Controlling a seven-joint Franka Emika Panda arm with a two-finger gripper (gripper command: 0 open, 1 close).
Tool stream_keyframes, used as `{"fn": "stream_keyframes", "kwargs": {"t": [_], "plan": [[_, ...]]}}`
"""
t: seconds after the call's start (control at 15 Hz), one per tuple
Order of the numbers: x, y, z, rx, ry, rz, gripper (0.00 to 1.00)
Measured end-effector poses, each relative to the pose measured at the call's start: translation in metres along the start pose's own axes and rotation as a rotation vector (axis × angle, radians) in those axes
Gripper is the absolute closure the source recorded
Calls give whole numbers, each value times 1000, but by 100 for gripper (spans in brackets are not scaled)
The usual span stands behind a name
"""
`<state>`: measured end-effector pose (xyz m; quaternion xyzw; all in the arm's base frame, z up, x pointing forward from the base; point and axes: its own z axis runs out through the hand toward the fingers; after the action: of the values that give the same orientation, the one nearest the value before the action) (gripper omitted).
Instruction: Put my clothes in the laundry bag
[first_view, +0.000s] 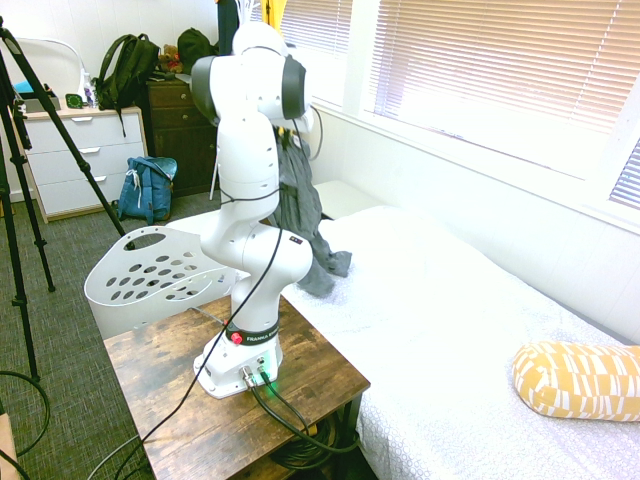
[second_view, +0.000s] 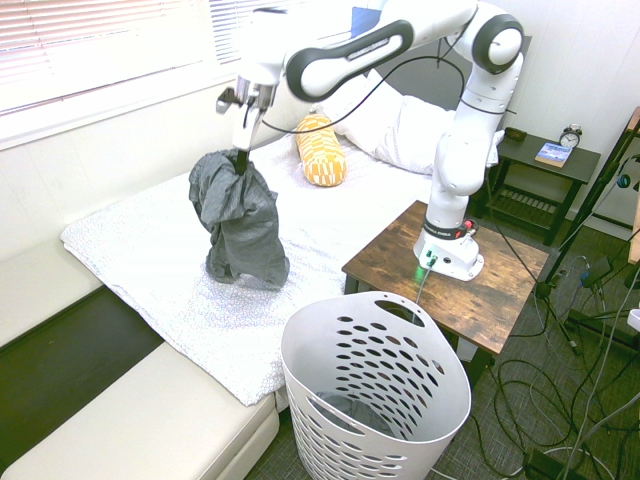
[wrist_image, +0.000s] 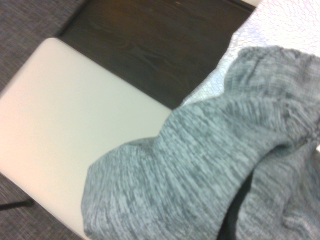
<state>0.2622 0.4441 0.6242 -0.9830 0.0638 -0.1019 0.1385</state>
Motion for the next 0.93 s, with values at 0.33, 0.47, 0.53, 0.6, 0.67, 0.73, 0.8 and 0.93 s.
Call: {"fn": "stream_keyframes", "kwargs": {"t": [0.33, 0.47, 0.53, 0.6, 0.67, 0.73, 0.8, 0.93], "plan": [[-70, -47, -140, 81, 10, -52, 100], [-78, -58, -152, 93, -19, -77, 100], [-88, -61, -156, 95, -27, -95, 100], [-104, -64, -159, 96, -29, -111, 100], [-123, -64, -163, 94, -28, -127, 100], [-142, -62, -167, 90, -28, -141, 100], [-157, -58, -168, 82, -34, -150, 100], [-184, -41, -153, 45, -63, -164, 100]]}}
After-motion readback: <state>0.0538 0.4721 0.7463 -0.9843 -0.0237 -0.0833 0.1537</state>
